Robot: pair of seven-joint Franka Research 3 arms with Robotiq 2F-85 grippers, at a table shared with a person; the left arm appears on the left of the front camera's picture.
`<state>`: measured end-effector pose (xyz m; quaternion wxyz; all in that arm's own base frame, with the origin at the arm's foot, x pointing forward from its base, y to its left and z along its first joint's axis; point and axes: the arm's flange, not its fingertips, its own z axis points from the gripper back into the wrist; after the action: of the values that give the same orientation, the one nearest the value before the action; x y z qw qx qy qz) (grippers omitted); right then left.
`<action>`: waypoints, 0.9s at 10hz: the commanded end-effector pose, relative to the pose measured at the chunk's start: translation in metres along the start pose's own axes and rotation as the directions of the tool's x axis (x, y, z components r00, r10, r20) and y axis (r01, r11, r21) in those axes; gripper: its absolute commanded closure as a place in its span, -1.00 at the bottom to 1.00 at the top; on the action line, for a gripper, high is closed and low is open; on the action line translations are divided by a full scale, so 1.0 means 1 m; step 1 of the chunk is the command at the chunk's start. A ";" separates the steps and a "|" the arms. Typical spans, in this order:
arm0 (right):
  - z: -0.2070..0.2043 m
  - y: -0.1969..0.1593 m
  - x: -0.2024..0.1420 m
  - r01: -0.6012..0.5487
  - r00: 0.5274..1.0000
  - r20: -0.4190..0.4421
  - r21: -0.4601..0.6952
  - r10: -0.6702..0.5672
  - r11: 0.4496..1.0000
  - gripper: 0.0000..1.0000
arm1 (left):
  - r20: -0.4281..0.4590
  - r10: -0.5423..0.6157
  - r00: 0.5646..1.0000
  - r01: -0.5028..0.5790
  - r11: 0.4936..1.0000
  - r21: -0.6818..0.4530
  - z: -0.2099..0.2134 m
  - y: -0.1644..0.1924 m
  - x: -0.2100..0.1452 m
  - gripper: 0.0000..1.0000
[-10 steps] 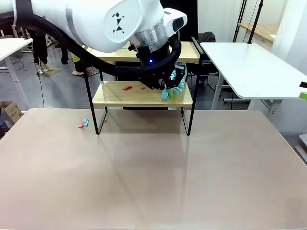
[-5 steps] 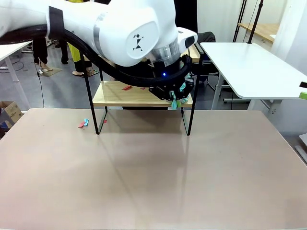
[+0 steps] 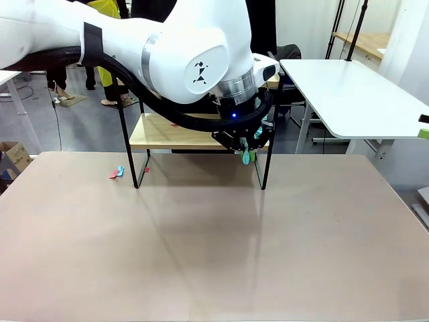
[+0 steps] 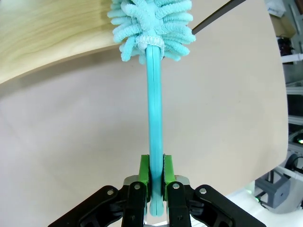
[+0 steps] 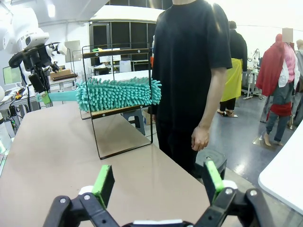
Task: Clean the shelf.
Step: Clean the specific section of the Shelf indicated by the human with the Duster.
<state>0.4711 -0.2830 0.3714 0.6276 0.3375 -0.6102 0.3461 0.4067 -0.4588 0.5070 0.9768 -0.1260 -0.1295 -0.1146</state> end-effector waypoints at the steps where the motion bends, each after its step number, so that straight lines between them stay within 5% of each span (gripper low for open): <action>1: -0.003 0.002 0.007 0.010 0.999 -0.032 -0.004 -0.010 1.000 -1.00 | 0.001 0.001 1.000 -0.001 1.000 0.000 0.000 0.001 0.000 0.73; 2: -0.003 0.002 0.007 0.010 0.999 -0.032 -0.004 -0.010 1.000 -1.00 | -0.050 0.005 0.999 -0.003 1.000 0.031 0.001 0.007 0.000 0.73; 9: -0.003 0.002 0.007 0.010 0.999 -0.032 -0.004 -0.010 1.000 -1.00 | -0.051 0.114 0.992 -0.109 0.989 0.101 0.018 0.054 -0.005 0.73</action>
<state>0.4711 -0.2830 0.3714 0.6276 0.3375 -0.6102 0.3461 0.4208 -0.4151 0.5145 0.9873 -0.0868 -0.1090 -0.0767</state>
